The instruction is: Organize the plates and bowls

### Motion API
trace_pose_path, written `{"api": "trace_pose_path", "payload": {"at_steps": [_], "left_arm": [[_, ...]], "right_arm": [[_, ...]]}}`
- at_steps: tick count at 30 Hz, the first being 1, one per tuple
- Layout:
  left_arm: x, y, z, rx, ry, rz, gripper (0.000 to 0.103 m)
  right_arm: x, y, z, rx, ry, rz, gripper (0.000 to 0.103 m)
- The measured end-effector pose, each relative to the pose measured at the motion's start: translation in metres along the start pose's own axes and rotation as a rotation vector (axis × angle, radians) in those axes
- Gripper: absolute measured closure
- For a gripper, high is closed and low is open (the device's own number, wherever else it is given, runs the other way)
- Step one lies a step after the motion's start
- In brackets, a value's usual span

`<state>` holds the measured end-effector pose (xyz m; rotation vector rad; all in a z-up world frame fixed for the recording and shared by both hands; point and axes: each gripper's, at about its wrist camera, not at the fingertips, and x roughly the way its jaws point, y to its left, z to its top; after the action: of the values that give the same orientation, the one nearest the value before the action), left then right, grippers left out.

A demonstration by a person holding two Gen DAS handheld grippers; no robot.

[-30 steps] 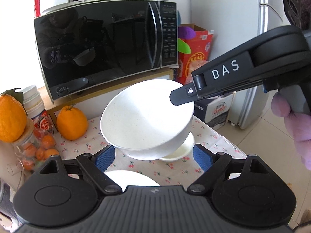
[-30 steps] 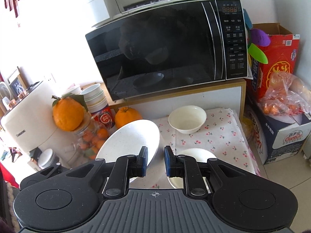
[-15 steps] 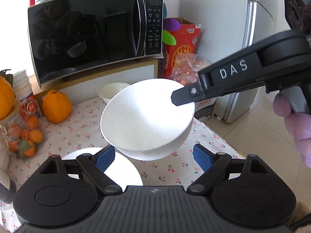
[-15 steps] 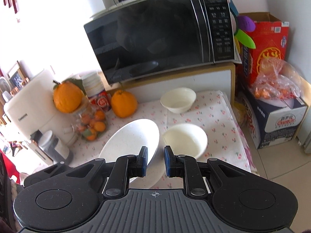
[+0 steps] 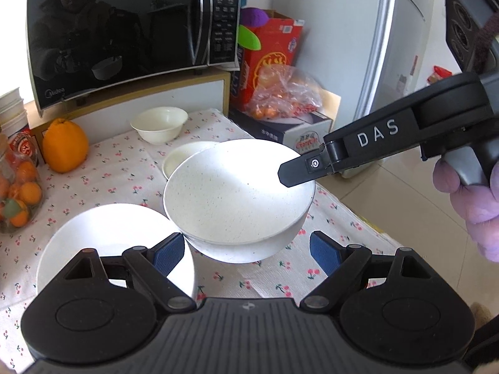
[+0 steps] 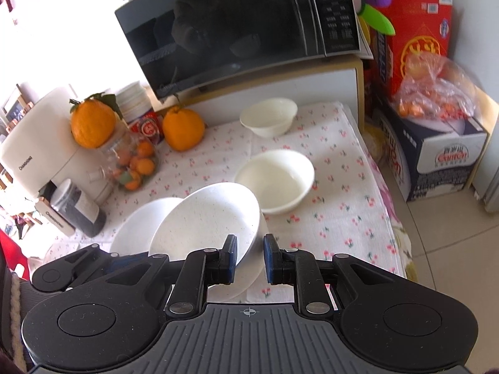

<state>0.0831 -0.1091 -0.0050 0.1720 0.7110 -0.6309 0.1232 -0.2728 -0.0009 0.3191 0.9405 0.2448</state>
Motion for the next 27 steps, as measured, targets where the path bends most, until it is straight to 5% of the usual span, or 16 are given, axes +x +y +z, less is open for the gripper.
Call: {"api": "trace_pose_path", "payload": {"at_steps": [27], "left_arm": [[0.05,-0.033,-0.027,0.148,0.135,-0.015,0.019]], "right_arm": [[0.038,-0.033,-0.032,-0.007,0.206,-0.151,0.083]]}}
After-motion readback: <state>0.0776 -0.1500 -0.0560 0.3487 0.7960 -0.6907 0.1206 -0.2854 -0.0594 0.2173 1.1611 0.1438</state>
